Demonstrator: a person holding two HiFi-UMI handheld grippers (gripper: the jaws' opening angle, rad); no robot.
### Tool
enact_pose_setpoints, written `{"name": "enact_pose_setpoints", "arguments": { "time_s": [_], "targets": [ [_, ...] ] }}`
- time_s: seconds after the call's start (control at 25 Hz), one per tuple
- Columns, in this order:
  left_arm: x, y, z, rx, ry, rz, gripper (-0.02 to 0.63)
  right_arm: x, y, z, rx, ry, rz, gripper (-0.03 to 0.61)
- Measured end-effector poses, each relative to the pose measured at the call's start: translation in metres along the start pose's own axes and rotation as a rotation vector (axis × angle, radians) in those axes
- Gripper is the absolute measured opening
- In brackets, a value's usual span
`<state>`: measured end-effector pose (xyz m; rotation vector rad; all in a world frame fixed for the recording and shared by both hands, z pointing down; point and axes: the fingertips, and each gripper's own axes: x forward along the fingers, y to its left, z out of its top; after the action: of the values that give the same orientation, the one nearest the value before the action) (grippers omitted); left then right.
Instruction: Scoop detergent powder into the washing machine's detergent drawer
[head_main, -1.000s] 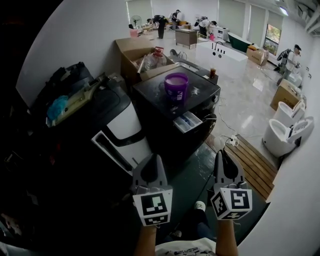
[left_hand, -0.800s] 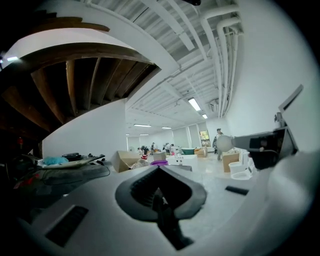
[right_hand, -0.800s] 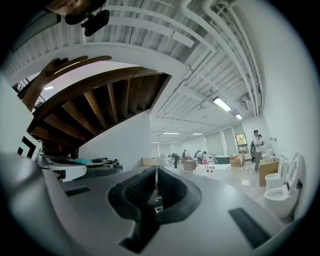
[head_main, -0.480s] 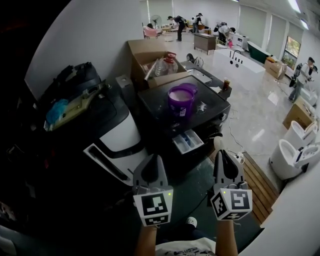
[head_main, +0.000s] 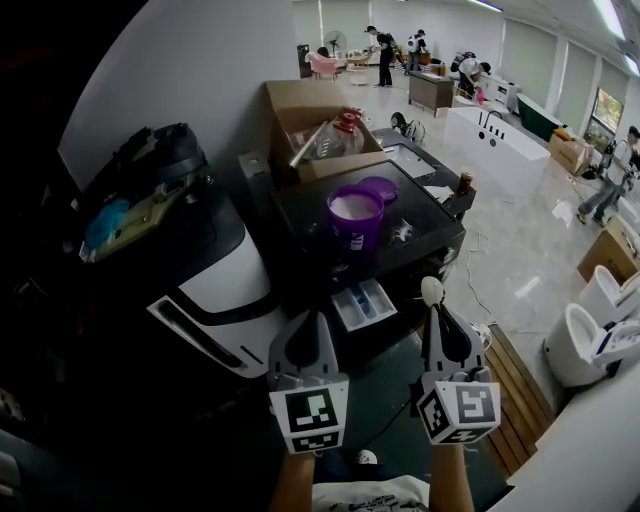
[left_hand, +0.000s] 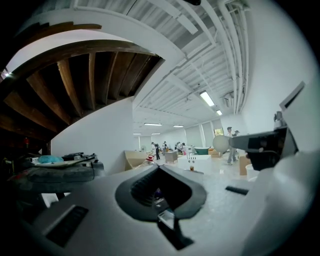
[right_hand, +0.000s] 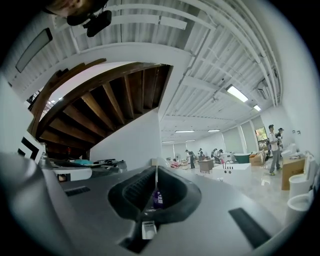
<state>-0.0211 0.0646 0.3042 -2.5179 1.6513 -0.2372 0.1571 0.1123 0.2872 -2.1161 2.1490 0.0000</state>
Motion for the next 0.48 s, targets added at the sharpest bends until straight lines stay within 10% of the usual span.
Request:
{"name": "enact_pose_setpoints", "arguments": {
  "time_s": [0.48],
  "targets": [
    [0.032, 0.0, -0.007, 0.009, 0.042, 0.044, 0.003, 0.034, -0.022, -0.01, 0.038, 0.018, 0.027, 0.021]
  ]
}}
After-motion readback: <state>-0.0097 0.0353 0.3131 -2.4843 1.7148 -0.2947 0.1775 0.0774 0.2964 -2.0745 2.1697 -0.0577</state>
